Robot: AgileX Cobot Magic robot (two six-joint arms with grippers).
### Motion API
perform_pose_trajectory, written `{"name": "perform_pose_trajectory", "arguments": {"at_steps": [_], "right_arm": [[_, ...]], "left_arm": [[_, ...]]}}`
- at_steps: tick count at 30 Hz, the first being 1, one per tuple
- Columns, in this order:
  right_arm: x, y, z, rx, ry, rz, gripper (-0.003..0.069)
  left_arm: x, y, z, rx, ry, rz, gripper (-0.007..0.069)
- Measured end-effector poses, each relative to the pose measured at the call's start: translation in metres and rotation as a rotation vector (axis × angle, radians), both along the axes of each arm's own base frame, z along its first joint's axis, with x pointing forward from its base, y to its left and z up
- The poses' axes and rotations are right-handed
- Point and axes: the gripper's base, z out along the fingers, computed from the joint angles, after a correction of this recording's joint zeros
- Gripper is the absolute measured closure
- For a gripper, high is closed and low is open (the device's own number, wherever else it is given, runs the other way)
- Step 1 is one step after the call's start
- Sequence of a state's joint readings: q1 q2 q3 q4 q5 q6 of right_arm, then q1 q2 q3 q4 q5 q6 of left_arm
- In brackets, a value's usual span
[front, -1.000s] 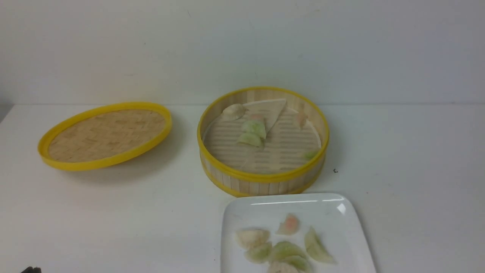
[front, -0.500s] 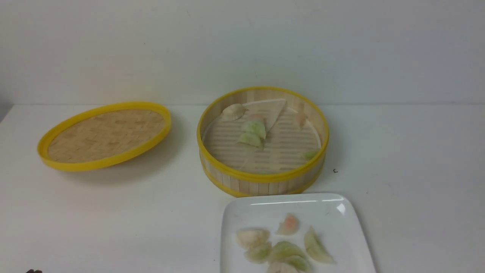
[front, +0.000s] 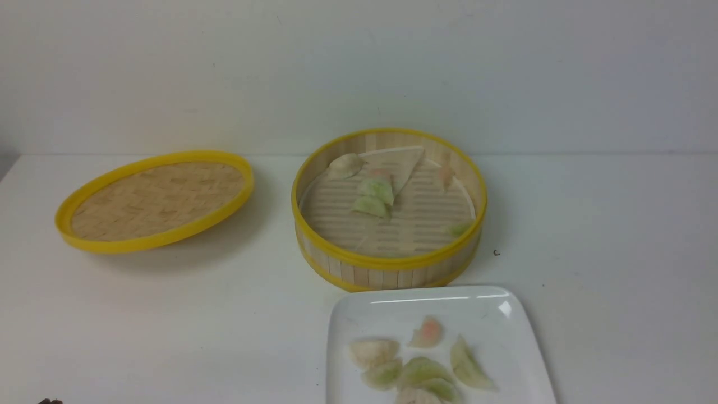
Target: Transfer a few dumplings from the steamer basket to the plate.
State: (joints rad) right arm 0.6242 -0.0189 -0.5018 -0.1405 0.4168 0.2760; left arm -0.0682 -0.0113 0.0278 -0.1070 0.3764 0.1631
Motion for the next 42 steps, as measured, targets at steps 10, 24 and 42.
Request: {"name": "perform_pose_trajectory", "arguments": {"at_steps": [10, 24, 42], "right_arm": [[0.020, 0.019, -0.043, -0.063, 0.057, 0.037, 0.0673], [0.052, 0.018, -0.138, -0.211, 0.292, -0.334, 0.0673], [0.054, 0.005, -0.162, -0.254, 0.428, -0.545, 0.0673]], "left_arm": [[0.000, 0.000, 0.000, 0.000, 0.000, 0.000, 0.0631], [0.000, 0.000, 0.000, 0.000, 0.000, 0.000, 0.0631], [0.000, 0.000, 0.000, 0.001, 0.001, 0.000, 0.0631]]}}
